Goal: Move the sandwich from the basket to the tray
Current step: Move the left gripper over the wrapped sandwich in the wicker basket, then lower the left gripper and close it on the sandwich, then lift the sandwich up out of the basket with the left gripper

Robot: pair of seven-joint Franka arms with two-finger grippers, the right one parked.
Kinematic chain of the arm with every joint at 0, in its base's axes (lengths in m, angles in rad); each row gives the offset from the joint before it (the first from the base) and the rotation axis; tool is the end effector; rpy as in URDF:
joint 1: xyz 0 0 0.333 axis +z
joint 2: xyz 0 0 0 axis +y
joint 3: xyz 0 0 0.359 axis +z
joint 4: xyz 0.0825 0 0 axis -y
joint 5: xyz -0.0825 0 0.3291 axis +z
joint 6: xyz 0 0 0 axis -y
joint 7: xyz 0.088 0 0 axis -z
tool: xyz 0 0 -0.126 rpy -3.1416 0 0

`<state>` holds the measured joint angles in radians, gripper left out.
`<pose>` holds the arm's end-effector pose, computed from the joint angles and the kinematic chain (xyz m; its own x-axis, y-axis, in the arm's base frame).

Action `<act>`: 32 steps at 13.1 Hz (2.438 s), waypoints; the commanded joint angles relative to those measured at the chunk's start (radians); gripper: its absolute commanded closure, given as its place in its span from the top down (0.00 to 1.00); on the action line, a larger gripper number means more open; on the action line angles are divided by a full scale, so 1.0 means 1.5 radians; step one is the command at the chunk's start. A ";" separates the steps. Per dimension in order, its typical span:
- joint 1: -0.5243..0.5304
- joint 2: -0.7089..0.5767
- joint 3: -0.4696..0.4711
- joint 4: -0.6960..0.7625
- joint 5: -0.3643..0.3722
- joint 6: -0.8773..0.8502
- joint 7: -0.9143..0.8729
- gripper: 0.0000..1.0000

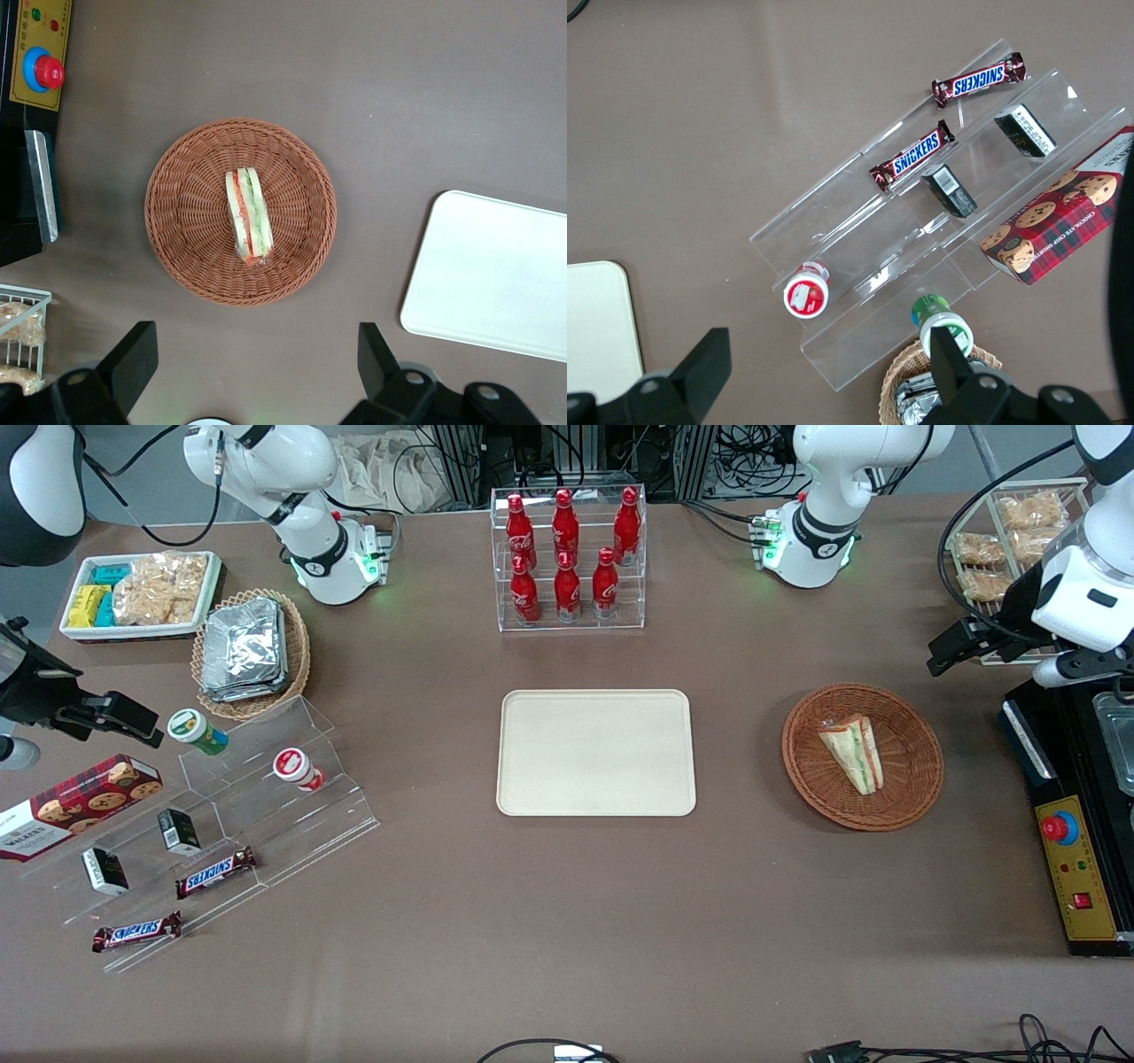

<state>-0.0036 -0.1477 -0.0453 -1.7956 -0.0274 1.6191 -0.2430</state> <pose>0.4468 -0.0270 0.6286 0.9803 0.1948 -0.0331 0.1953 -0.9806 0.0131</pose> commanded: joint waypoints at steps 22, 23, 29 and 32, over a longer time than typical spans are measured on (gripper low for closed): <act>0.012 0.191 0.018 -0.467 0.005 0.668 0.011 1.00; 0.010 0.202 0.018 -0.467 0.005 0.669 0.011 0.99; 0.009 0.195 0.017 -0.466 0.005 0.666 0.014 0.12; 0.009 0.158 0.017 -0.456 0.005 0.626 0.030 0.02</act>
<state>0.0098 0.1530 -0.0199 -2.4838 -0.0248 2.6091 -0.2263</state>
